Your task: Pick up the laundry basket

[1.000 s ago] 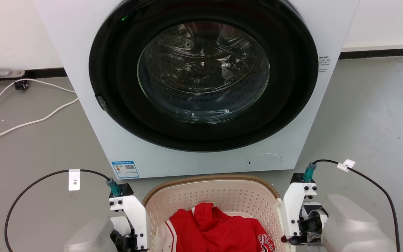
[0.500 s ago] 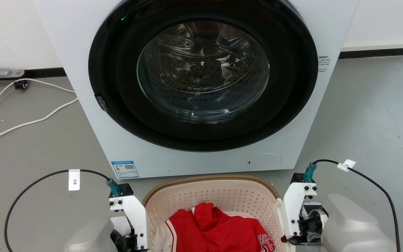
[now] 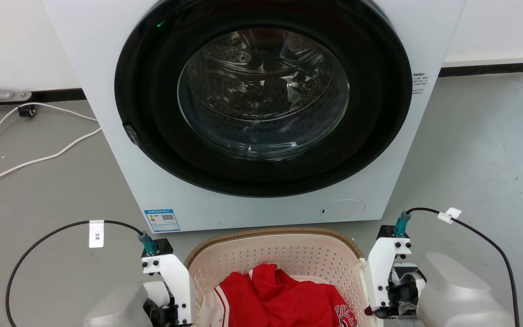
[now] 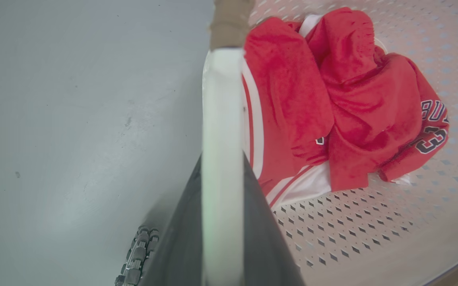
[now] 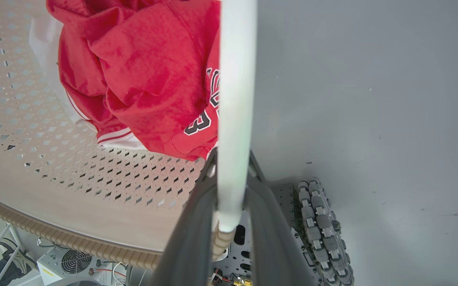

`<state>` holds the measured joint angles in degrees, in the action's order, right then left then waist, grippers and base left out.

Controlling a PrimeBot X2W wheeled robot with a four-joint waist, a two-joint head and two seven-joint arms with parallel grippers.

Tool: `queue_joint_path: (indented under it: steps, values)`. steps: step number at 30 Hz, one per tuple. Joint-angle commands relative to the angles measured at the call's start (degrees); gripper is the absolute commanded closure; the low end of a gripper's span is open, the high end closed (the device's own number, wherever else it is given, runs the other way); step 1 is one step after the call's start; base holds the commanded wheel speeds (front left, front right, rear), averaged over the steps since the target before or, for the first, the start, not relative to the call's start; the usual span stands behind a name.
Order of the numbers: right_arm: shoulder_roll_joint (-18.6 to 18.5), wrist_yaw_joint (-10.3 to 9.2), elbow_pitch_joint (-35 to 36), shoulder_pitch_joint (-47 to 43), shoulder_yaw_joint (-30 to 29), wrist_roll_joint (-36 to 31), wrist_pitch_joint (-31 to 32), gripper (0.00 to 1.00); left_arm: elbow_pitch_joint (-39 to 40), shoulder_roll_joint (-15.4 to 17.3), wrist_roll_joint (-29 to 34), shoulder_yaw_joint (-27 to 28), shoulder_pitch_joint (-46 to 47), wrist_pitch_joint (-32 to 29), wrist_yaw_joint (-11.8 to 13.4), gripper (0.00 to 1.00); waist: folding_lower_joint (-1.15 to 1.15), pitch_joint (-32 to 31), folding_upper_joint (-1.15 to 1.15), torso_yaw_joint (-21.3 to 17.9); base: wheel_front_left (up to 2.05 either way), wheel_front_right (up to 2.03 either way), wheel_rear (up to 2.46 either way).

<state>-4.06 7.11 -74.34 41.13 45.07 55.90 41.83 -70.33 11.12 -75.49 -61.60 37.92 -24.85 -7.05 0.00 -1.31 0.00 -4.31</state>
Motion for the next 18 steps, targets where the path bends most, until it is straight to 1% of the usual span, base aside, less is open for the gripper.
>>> queue_joint_path:
  steps: [1,18]
  values:
    - [2.2,0.7,0.9,-0.5,-0.3,0.3,0.1,1.0,1.1,-2.3,-0.6,-0.1,1.2,0.2,-0.8,1.0,0.0,0.0,0.0,0.0,0.0,0.0,0.0]
    - [2.2,0.7,0.9,-0.9,-0.5,0.0,-0.1,1.0,1.0,-2.3,-1.1,-0.7,1.1,0.6,-0.8,1.0,0.0,-0.1,0.0,0.0,0.0,0.0,0.0]
